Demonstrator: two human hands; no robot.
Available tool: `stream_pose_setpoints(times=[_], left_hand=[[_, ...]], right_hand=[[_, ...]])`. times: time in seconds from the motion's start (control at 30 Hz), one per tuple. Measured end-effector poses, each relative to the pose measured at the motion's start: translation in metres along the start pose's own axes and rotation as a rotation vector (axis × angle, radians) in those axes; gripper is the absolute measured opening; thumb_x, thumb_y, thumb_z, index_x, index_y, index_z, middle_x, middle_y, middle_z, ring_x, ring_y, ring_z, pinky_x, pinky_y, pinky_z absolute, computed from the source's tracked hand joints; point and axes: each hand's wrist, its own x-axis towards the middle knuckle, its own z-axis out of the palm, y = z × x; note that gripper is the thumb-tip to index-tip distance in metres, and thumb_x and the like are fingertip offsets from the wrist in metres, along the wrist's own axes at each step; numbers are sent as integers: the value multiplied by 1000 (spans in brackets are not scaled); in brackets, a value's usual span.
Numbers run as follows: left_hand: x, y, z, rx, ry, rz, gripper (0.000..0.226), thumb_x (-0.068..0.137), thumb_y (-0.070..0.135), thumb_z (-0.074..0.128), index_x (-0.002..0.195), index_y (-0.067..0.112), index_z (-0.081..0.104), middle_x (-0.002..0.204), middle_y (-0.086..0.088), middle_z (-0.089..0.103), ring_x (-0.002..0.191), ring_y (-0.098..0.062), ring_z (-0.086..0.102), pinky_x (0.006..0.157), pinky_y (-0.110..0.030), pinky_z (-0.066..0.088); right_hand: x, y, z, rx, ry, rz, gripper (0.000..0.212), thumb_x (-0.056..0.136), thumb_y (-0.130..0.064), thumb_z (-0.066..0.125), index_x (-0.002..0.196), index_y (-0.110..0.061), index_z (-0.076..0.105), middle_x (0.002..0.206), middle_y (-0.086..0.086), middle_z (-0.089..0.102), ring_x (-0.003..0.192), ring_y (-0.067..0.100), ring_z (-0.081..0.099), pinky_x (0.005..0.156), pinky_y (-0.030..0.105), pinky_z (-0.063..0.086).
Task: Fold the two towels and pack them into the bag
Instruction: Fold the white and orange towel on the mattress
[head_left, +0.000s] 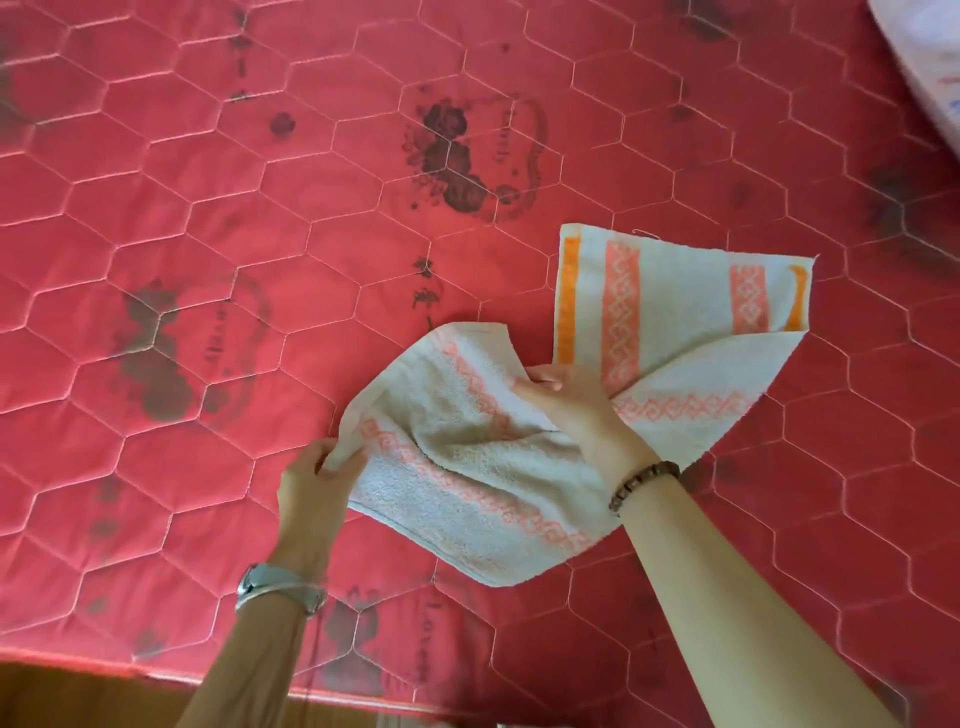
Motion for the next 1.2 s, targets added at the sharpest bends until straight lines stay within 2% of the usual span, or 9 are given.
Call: stream_pose_setpoints(times=[0.17,0.27,0.43,0.57,0.67,0.87,1.07,1.13,1.2], left_hand=[[-23,18,-6,-166,-27,38,19,93,17,66,76,16,58,66,1,43,62,-16,35,54,-25,28],[-38,35,-9,-292,-47,44,8,92,24,69,86,18,68,74,-1,52,75,-19,45,70,-34,43],[-72,88,-17,-421,-112,113,16,89,30,73,74,29,71,84,-7,57,82,-21,51,82,-44,48],[-93,143,-29,-514,-101,145,8,87,27,76,85,21,70,91,-7,68,90,-24,62,95,-49,53],[-103,185,-38,-576,-95,164,24,79,35,82,83,17,66,93,-7,68,92,-25,64,102,-54,50],[-125,291,-66,-634,-146,295,69,52,63,88,92,15,59,91,-9,54,82,-25,50,78,-43,47],[-136,401,-101,-689,-133,495,66,56,66,85,88,15,57,89,-7,48,78,-24,43,72,-42,40],[-144,440,-117,-720,-115,573,50,72,52,83,73,13,51,74,-6,43,68,-20,40,65,-35,38],[-154,480,-131,-751,-100,646,50,87,34,75,60,20,36,58,3,37,55,-12,33,53,-26,31]], right_hand=[[-28,-7,-15,48,77,-50,17,93,-23,65,77,-18,68,73,-14,58,70,-5,48,64,11,35],[-52,-16,-36,92,173,-93,16,94,-21,62,81,-15,68,72,-7,61,60,-5,53,55,6,40],[-102,-49,-84,208,249,-93,28,91,-28,66,65,-22,60,47,-17,44,44,-3,42,41,9,32],[-140,-93,-121,255,336,-223,38,93,-30,64,72,-2,52,59,-5,34,53,6,32,47,13,24],[-161,-128,-147,256,426,-283,31,95,-31,60,73,-10,54,60,-9,39,53,4,34,52,17,29],[-189,-203,-198,305,565,-405,26,95,-42,57,96,-19,68,82,-1,57,78,7,49,72,28,43],[-209,-285,-239,412,627,-581,22,96,-27,59,81,-11,60,76,1,46,72,9,42,66,23,36],[-219,-314,-254,393,653,-637,32,95,-30,59,93,3,60,78,16,47,74,10,43,64,18,36],[-232,-346,-267,410,663,-671,23,95,-31,60,101,-9,67,88,19,59,80,11,51,69,18,43]])
